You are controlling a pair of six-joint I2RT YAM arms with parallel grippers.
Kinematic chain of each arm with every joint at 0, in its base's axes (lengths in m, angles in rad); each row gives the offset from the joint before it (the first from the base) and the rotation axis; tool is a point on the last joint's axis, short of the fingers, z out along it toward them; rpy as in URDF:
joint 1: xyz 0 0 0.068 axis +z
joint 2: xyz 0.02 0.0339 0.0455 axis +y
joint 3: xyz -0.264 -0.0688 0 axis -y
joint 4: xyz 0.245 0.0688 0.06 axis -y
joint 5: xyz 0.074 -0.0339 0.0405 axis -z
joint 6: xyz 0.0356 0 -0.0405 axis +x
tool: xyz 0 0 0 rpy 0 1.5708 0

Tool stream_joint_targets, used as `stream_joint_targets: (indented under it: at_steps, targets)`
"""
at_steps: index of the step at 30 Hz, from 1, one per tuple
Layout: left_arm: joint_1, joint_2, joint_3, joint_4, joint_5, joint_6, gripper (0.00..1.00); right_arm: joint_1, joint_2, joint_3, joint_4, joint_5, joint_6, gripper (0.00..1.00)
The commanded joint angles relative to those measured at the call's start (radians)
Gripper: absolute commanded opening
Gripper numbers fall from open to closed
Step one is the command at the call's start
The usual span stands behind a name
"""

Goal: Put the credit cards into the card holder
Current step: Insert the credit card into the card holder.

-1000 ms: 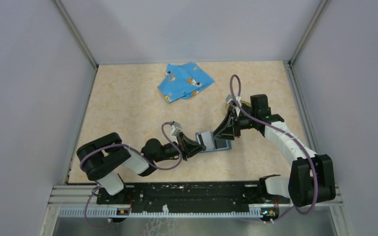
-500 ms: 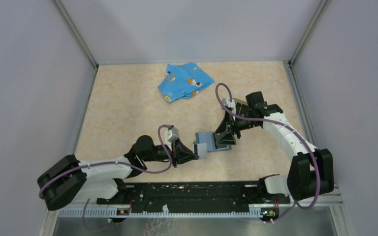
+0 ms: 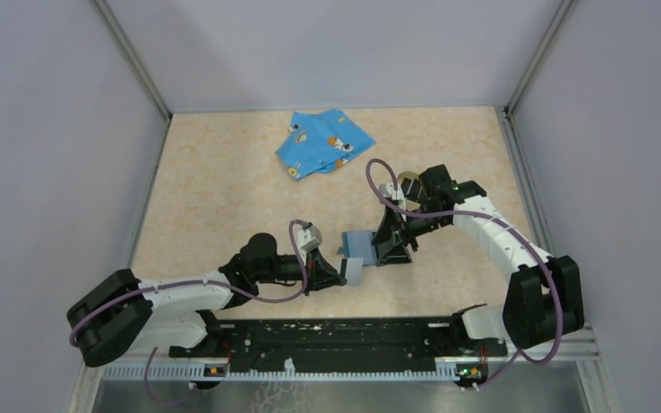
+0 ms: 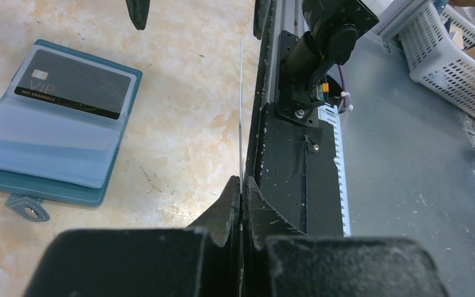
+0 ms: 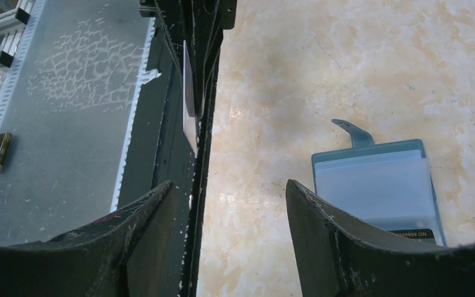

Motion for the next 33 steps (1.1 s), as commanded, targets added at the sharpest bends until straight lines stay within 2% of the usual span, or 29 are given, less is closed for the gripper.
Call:
stream_joint_targets:
  at_steps: [1,18,24,29,33]
  targets:
    - [0.010,0.021,0.038,0.023,0.041,-0.014,0.00,0.026,0.006,0.043,0.001,-0.024,-0.032,0.65]
    - [0.037,0.049,0.023,0.109,0.085,-0.075,0.00,0.050,0.003,0.027,0.052,-0.037,0.027,0.65]
    - [0.037,0.099,0.049,0.121,0.091,-0.082,0.00,0.117,-0.005,0.002,0.114,-0.050,0.083,0.64]
    - [0.037,0.124,0.078,0.096,0.082,-0.076,0.00,0.172,0.020,-0.003,0.161,-0.002,0.140,0.52]
    - [0.038,0.137,0.095,0.067,0.073,-0.068,0.00,0.196,0.039,0.011,0.160,0.026,0.152,0.34]
